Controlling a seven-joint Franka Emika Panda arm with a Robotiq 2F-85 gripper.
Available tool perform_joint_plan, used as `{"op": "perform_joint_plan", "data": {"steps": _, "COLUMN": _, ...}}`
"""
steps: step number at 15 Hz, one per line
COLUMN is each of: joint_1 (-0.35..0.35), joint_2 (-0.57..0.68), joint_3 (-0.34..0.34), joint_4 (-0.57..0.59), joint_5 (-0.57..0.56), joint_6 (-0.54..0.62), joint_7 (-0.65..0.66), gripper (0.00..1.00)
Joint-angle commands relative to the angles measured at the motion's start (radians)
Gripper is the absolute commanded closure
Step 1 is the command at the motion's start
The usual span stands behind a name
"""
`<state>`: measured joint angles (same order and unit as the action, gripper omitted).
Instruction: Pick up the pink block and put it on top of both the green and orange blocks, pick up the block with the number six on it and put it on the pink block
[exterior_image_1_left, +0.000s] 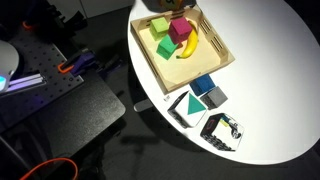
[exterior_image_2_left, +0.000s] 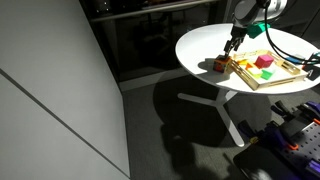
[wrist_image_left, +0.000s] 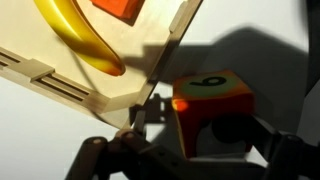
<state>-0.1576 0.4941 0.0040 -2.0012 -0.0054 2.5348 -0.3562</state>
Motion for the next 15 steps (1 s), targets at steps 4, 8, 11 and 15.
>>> {"op": "perform_joint_plan", "data": {"steps": 4, "joint_1": -0.019, "joint_2": 0.078, "joint_3": 0.038, "joint_4": 0.107, "joint_5": 0.025, "joint_6": -0.019, "joint_7": -0.022, "gripper": 0.0}}
{"op": "perform_joint_plan", "data": {"steps": 8, "joint_1": -0.024, "joint_2": 0.114, "joint_3": 0.064, "joint_4": 0.15, "joint_5": 0.043, "joint_6": -0.03, "joint_7": -0.03, "gripper": 0.0}}
{"op": "perform_joint_plan", "data": {"steps": 11, "joint_1": -0.018, "joint_2": 0.136, "joint_3": 0.069, "joint_4": 0.176, "joint_5": 0.04, "joint_6": -0.043, "joint_7": -0.02, "gripper": 0.0}}
{"op": "perform_joint_plan", "data": {"steps": 15, "joint_1": -0.006, "joint_2": 0.153, "joint_3": 0.054, "joint_4": 0.198, "joint_5": 0.026, "joint_6": -0.077, "joint_7": 0.006, "gripper": 0.0}}
